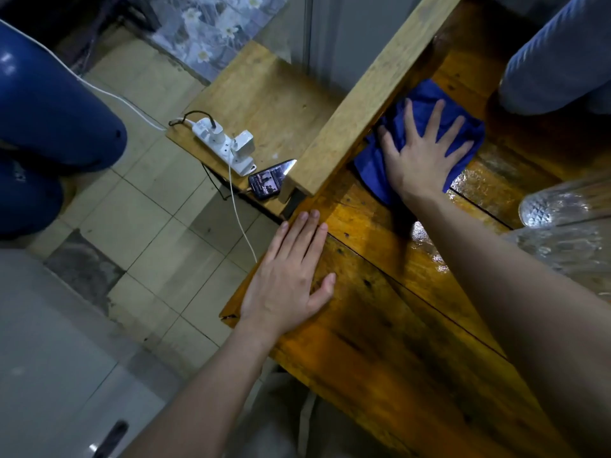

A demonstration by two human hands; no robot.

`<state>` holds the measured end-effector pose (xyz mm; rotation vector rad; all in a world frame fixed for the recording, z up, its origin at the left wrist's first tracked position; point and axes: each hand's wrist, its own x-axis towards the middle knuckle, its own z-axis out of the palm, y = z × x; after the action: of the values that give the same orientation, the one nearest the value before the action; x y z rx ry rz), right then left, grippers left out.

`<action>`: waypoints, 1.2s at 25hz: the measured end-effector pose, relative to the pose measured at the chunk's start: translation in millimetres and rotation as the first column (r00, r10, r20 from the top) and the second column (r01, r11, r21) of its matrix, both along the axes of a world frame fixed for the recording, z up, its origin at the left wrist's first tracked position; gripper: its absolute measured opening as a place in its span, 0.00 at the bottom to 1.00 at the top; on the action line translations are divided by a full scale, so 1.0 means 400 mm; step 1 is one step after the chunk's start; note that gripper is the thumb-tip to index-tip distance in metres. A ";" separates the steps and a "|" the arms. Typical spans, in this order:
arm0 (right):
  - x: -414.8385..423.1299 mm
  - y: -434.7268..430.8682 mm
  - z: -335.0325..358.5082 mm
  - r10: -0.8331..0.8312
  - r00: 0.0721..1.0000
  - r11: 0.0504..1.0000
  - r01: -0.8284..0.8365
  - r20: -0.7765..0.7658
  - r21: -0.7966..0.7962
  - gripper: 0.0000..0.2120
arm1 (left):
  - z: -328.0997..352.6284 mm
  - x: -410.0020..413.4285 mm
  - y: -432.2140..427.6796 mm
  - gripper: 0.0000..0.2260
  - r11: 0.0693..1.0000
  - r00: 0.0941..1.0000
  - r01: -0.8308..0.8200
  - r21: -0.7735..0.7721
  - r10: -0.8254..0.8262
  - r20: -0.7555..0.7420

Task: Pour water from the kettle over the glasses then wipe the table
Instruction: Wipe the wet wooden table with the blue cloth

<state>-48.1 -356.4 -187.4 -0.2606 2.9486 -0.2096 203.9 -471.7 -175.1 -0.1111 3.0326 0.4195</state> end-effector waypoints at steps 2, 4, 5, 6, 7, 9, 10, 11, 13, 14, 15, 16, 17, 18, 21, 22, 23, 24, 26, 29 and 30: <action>-0.005 -0.007 -0.006 -0.018 1.000 1.000 0.018 -0.011 0.008 0.30 | -0.001 0.002 -0.002 0.31 1.000 1.000 -0.003 -0.003 0.003 -0.001; 0.000 -0.009 -0.003 -0.020 1.000 1.000 0.020 -0.017 0.006 0.27 | -0.004 0.001 -0.003 0.31 1.000 1.000 0.000 -0.002 0.000 -0.011; 0.006 -0.008 0.003 -0.012 1.000 1.000 0.012 -0.014 -0.001 0.26 | -0.004 0.000 -0.003 0.31 1.000 1.000 0.001 0.001 -0.001 -0.016; 0.015 -0.005 0.007 0.008 1.000 1.000 -0.008 -0.014 -0.011 0.26 | -0.004 0.000 -0.003 0.31 1.000 1.000 0.001 0.004 -0.001 -0.019; 0.030 0.003 0.008 0.038 0.999 0.999 -0.038 -0.030 -0.009 0.26 | -0.003 0.002 -0.003 0.31 1.000 1.000 0.004 0.008 -0.003 -0.020; 0.084 0.030 0.004 0.095 0.991 0.995 -0.094 -0.093 0.018 0.26 | -0.003 0.005 -0.002 0.31 1.000 1.000 0.014 0.009 -0.014 -0.022; 0.126 0.042 0.001 0.115 0.988 0.993 -0.113 -0.105 0.019 0.27 | -0.003 0.007 -0.001 0.31 1.000 1.000 0.014 0.006 -0.014 -0.024; 0.170 0.052 -0.001 0.128 0.986 0.992 -0.128 -0.102 0.008 0.27 | -0.003 0.008 -0.001 0.32 1.000 1.000 0.009 0.003 -0.009 -0.029; 0.260 0.063 -0.003 0.150 0.985 0.989 -0.151 -0.080 -0.009 0.29 | -0.005 0.007 0.000 0.32 1.000 0.999 -0.003 0.007 0.003 -0.043; 0.302 0.068 -0.001 0.165 0.984 0.986 -0.165 -0.073 -0.003 0.29 | -0.006 0.007 0.002 0.32 1.000 0.999 -0.007 0.010 0.008 -0.052; 0.337 0.076 0.000 0.182 0.981 0.983 -0.182 -0.067 0.003 0.30 | -0.008 0.006 0.002 0.32 1.000 0.998 -0.008 0.011 0.009 -0.058; 0.369 0.090 0.002 0.200 0.978 0.980 -0.200 -0.059 0.000 0.30 | -0.010 0.006 0.001 0.32 1.000 0.998 -0.006 0.008 0.007 -0.059; 0.400 0.114 0.003 0.221 0.974 0.975 -0.222 -0.050 -0.007 0.30 | -0.012 0.007 0.001 0.33 1.000 0.998 -0.005 0.010 0.005 -0.055; 0.431 0.141 0.003 0.246 0.968 0.969 -0.247 -0.046 -0.009 0.30 | -0.013 0.008 0.000 0.33 1.000 0.999 -0.010 0.015 0.010 -0.052; 0.546 0.243 0.006 0.279 0.959 0.960 -0.279 -0.045 0.002 0.30 | -0.013 0.010 0.000 0.33 0.999 0.998 -0.014 0.043 0.017 -0.062; 0.591 0.277 0.007 0.280 0.959 0.960 -0.281 -0.048 0.005 0.29 | -0.013 0.010 0.000 0.32 0.999 0.998 -0.012 0.048 0.015 -0.063; 0.632 0.307 0.007 0.286 0.957 0.958 -0.286 -0.052 0.008 0.29 | -0.013 0.011 -0.001 0.32 0.999 0.998 -0.011 0.049 0.014 -0.063; 0.671 0.337 0.009 0.297 0.953 0.955 -0.297 -0.055 0.013 0.29 | -0.012 0.014 -0.001 0.32 0.999 0.998 -0.009 0.050 0.012 -0.065; 0.725 0.397 0.010 0.336 0.941 0.942 -0.335 -0.042 0.027 0.28 | -0.011 0.015 -0.004 0.32 0.999 0.997 -0.003 0.054 0.007 -0.072; 0.764 0.505 0.016 0.390 0.921 0.920 -0.389 -0.019 0.045 0.28 | -0.011 0.017 -0.004 0.32 0.998 0.997 0.009 0.060 -0.004 -0.082; 0.767 0.542 0.020 0.382 0.924 0.923 -0.381 -0.010 0.046 0.28 | -0.011 0.017 -0.002 0.32 0.998 0.996 0.015 0.060 -0.010 -0.086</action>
<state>258.7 -139.4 -179.5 -0.8235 2.8400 -0.0894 210.7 -472.4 -179.4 -0.0718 3.0990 0.5285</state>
